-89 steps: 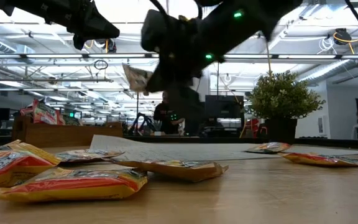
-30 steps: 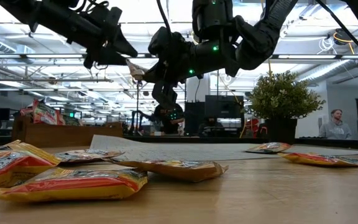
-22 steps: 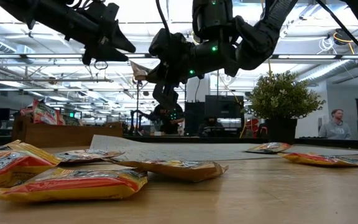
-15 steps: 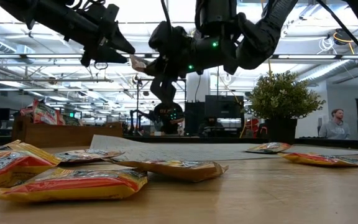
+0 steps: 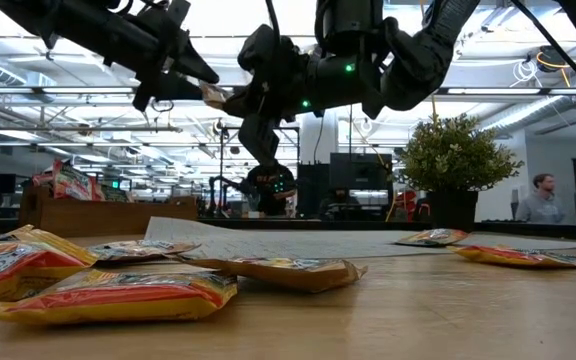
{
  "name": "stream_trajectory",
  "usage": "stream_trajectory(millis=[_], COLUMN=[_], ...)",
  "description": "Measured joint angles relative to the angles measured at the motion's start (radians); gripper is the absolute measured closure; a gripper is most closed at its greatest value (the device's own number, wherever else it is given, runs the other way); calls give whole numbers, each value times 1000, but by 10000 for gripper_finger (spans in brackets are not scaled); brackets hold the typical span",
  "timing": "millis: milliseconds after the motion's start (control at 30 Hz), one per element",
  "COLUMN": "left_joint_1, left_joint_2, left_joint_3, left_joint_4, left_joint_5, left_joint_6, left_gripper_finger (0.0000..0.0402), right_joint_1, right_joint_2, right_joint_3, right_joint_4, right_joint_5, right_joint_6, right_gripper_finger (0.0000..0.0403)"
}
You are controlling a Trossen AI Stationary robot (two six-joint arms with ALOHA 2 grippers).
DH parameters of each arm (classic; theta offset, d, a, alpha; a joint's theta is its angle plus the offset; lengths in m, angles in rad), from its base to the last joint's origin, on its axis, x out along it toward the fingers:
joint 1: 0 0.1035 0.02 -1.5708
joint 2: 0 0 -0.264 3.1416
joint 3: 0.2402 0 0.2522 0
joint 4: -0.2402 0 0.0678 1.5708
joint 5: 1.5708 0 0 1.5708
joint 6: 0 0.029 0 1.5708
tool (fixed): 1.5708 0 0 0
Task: Pick & Place Tea
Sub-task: Put the brown tea bag into the middle section of the wooden organizer
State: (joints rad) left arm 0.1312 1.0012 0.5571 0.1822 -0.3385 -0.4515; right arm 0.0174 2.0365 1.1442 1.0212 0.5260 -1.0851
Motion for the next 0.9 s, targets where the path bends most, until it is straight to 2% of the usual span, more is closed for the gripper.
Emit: stream_trajectory(millis=[167,233,267,367,500,567,700,900], left_joint_1=[16,23,27,37,38,38,39,38], left_joint_2=[0,0,-1,-30,-108,-147,-187,-192], left_joint_3=[0,0,0,-2,-2,-2,-2,-1], left_joint_4=[1,2,1,-7,-59,-108,-160,-181], left_joint_5=[32,35,36,16,-131,-163,-117,-50], left_joint_6=[17,71,108,233,334,344,265,228], left_gripper_finger=[315,370,385,396,398,399,399,398], right_joint_1=[1,3,4,4,5,4,4,-5], right_joint_2=[0,0,0,0,0,0,0,0], right_joint_3=[0,0,0,0,0,0,0,0], right_joint_4=[-3,-22,-36,-88,-177,-196,-167,-134], right_joint_5=[1,3,2,1,1,1,0,4], right_joint_6=[0,27,58,198,395,432,400,343], right_gripper_finger=[401,401,400,390,359,343,324,332])
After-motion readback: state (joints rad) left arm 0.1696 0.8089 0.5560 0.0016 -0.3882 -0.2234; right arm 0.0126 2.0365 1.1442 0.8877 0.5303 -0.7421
